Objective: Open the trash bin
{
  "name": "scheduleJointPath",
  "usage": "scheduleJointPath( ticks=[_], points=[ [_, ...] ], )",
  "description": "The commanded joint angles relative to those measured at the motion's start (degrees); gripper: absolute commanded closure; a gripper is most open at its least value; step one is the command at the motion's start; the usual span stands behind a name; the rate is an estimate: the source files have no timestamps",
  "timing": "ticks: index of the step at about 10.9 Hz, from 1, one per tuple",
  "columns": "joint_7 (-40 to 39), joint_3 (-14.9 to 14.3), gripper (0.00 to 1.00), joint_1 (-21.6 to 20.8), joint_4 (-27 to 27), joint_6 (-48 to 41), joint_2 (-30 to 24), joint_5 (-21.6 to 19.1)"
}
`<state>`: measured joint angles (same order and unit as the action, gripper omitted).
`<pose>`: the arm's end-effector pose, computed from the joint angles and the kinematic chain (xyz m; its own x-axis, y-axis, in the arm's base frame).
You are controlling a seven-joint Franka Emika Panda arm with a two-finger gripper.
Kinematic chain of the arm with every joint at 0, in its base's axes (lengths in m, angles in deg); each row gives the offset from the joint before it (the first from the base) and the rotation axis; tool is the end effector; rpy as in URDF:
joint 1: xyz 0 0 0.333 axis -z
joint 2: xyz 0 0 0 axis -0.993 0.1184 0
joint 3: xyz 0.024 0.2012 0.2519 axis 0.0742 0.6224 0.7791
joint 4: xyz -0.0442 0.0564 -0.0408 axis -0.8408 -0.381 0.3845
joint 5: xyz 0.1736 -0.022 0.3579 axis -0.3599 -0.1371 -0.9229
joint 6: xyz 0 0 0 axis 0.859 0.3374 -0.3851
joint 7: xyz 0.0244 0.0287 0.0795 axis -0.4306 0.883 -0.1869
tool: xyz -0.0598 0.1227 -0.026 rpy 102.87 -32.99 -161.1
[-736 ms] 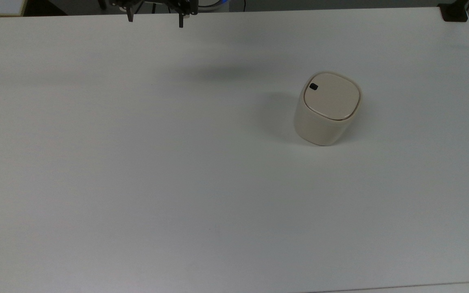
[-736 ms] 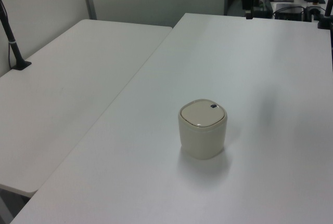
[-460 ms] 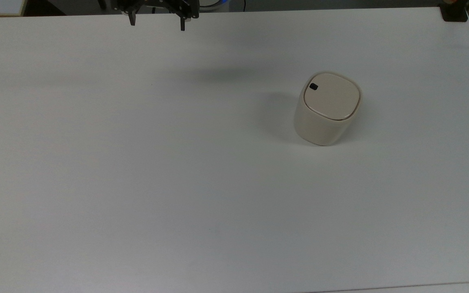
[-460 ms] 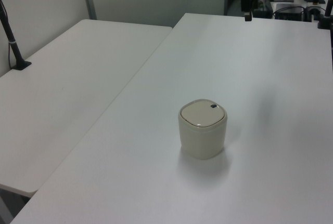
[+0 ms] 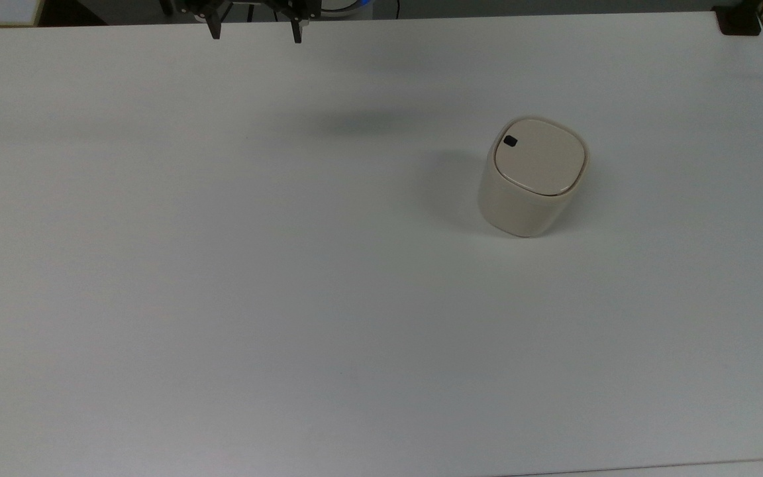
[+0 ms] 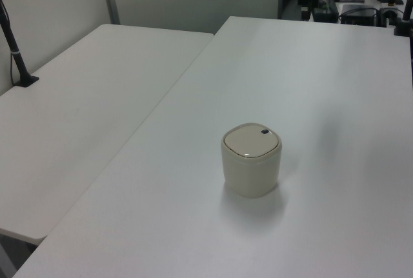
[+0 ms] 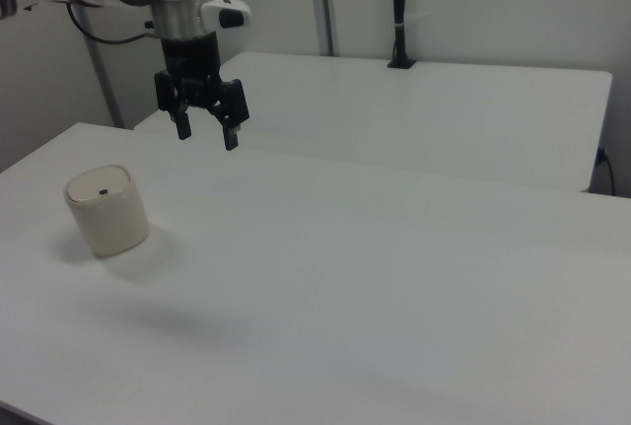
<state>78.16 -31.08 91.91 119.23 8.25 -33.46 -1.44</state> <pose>0.5793 -0.0260 0.5793 0.9969 -0.0131 -0.0774 -0.0124 -0.9999 0.0095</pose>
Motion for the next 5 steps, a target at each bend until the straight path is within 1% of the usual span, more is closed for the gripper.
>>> scheduleJointPath(
  ticks=[1, 5],
  points=[
    [-1.47, -0.33, 0.00, -0.10, -1.06, -1.43, 0.53, -1.01],
    [-1.03, 0.02, 0.00, -0.36, -0.89, -1.87, 0.44, -0.92]
  ],
)
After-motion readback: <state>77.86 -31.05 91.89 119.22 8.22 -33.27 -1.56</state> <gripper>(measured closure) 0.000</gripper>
